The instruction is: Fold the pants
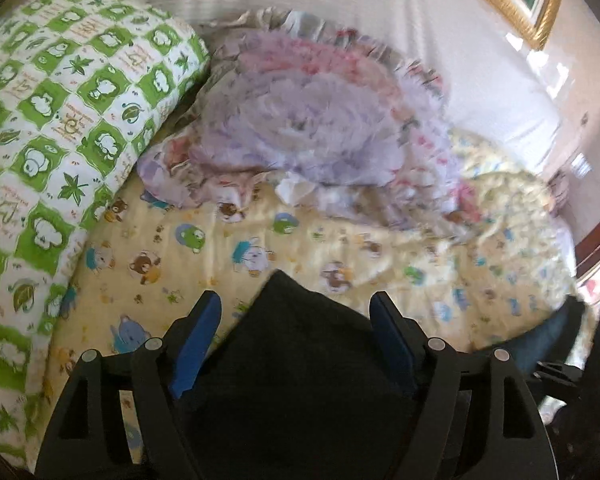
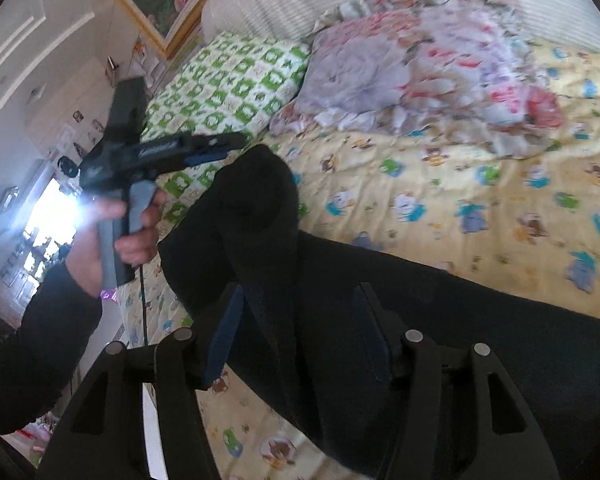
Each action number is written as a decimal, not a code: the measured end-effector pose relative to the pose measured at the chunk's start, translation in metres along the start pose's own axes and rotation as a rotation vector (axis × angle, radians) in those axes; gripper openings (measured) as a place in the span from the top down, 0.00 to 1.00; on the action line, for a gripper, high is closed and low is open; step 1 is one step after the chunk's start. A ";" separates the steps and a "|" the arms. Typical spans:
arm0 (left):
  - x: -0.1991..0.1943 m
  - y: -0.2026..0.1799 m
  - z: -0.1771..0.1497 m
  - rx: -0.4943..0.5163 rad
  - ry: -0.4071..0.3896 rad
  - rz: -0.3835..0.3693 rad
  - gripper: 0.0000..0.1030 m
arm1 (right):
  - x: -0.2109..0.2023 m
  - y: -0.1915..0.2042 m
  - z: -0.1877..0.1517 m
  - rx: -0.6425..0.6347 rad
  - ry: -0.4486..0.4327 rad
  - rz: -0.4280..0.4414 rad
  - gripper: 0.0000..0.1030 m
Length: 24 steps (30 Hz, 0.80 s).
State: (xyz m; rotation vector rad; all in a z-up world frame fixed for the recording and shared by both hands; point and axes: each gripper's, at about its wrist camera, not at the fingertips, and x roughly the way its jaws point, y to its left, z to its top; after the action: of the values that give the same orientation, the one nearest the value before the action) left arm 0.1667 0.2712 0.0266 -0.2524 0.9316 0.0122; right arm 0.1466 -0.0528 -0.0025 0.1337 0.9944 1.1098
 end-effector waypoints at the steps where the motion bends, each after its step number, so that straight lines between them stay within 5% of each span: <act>1: 0.006 0.001 0.002 0.010 0.011 0.008 0.25 | 0.006 0.001 0.001 0.006 0.011 0.010 0.43; 9: 0.028 0.010 0.003 0.011 0.077 0.020 0.29 | 0.029 0.006 0.006 -0.005 0.062 0.012 0.43; 11: 0.025 0.010 0.001 0.015 0.067 0.005 0.40 | 0.031 0.005 0.006 0.003 0.061 0.030 0.43; 13: 0.023 0.010 0.001 0.014 0.068 -0.033 0.67 | 0.034 0.005 0.008 0.004 0.066 0.034 0.43; 15: 0.018 0.007 -0.002 0.024 0.064 -0.033 0.90 | 0.036 0.006 0.010 0.000 0.070 0.040 0.51; 17: 0.010 0.006 -0.004 0.033 0.043 -0.031 0.92 | 0.037 0.007 0.012 0.007 0.073 0.042 0.88; 24: -0.046 0.016 -0.026 0.000 -0.073 -0.092 0.95 | 0.025 0.032 0.011 -0.059 0.032 0.084 0.94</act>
State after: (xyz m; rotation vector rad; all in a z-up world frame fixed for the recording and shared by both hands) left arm 0.1161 0.2859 0.0452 -0.2926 0.8463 -0.0635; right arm 0.1344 -0.0135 0.0060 0.1112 0.9907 1.2199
